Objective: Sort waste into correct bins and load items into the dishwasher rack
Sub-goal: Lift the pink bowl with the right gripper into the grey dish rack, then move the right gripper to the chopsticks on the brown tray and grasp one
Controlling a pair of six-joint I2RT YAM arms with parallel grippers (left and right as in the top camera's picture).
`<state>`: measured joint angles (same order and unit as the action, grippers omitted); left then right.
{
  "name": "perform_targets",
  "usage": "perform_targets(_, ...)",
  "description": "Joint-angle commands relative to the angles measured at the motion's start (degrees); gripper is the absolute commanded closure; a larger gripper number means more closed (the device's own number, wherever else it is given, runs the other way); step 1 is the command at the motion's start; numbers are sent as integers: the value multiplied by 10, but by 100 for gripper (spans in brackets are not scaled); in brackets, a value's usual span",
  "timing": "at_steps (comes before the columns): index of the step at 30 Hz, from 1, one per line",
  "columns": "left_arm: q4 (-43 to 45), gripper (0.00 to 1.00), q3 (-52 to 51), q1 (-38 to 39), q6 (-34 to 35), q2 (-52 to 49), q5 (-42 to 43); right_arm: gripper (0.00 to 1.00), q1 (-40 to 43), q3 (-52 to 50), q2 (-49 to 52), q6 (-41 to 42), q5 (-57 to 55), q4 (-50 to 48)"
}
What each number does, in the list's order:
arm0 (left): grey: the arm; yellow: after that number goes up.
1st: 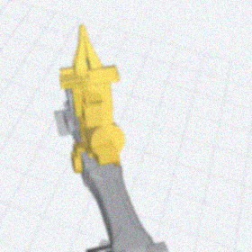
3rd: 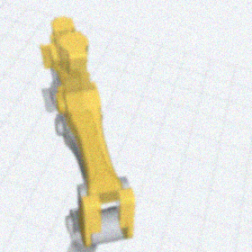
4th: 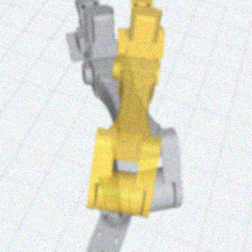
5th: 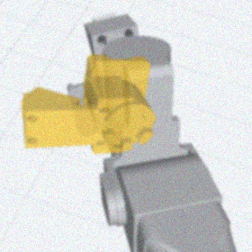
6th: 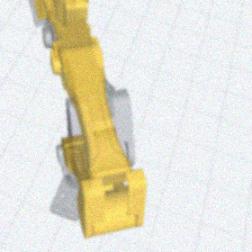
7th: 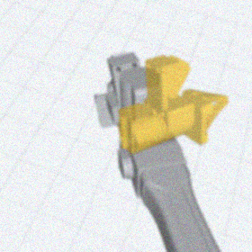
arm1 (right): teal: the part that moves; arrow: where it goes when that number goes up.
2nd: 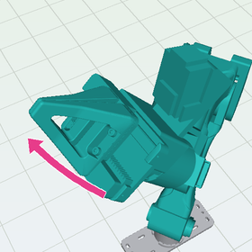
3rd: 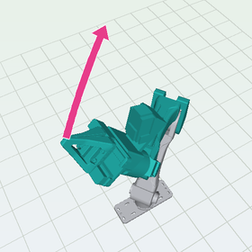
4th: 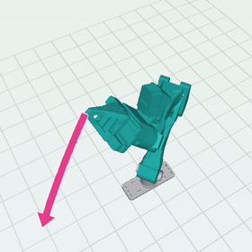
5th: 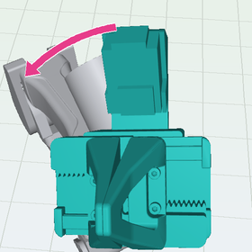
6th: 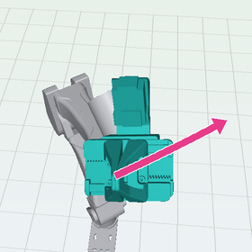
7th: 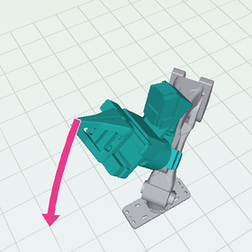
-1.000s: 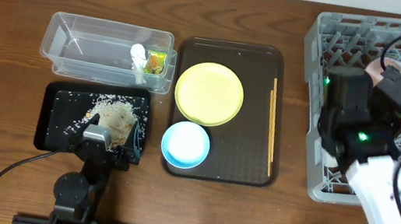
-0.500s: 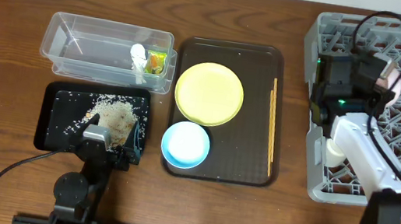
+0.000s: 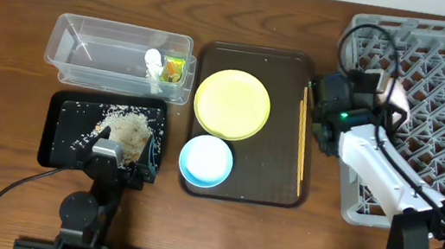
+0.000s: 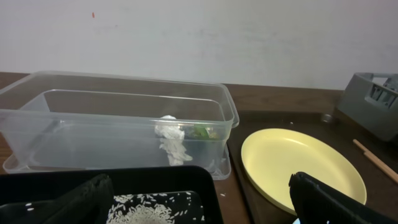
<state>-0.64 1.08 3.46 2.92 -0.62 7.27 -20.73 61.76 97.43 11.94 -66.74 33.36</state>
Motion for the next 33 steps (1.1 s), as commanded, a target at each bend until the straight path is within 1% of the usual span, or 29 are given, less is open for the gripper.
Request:
perform_targets(1, -6, 7, -9, -2, -5, 4, 0, 44, -28, 1, 0, 14, 31, 9)
perform_targets(3, -6, 7, -9, -2, -5, 4, 0, 40, -42, 2, -7, 13, 61, 9)
perform_targets(5, -6, 7, -9, -2, -5, 4, 0, 39, -58, 5, -21, 13, 120, 14)
perform_targets(8, -6, 7, -9, -2, -5, 4, 0, 38, -76, 12, -53, 14, 246, 30)
perform_targets(10, -6, 7, -9, -2, -5, 4, 0, 39, -86, 16, -83, 25, 369, 38)
perform_targets(13, -6, 7, -9, -2, -5, 4, 0, 46, -91, 16, -120, 55, 570, 39)
perform_targets(15, -6, 7, -9, -2, -5, 4, 0, 51, -91, 16, -125, 71, 667, 40)
perform_targets(16, -6, 7, -9, -2, -5, 4, 0, 53, -91, 15, -123, 79, 693, 42)
perform_targets(17, -6, 7, -9, -2, -5, 4, 0, 59, -91, 12, -117, 89, 705, 44)
perform_targets(18, -6, 7, -9, -2, -5, 4, 0, 60, -92, 10, -113, 96, 703, 49)
perform_targets(19, -6, 7, -9, -2, -5, 4, 0, 63, -93, 8, -102, 104, 690, 55)
perform_targets(22, -6, 7, -9, -2, -5, 4, -1, 67, -93, 3, -68, 127, 645, 59)
perform_targets(27, -6, 7, -9, -2, -5, 4, 0, 69, -93, 3, 5, 128, 596, 33)
perform_targets(29, -6, 7, -9, -2, -5, 4, 0, 71, -93, 3, 34, 129, 551, 24)
perform_targets(33, -6, 7, -9, -2, -5, 4, 0, 70, -88, 3, 61, 129, 520, 2)
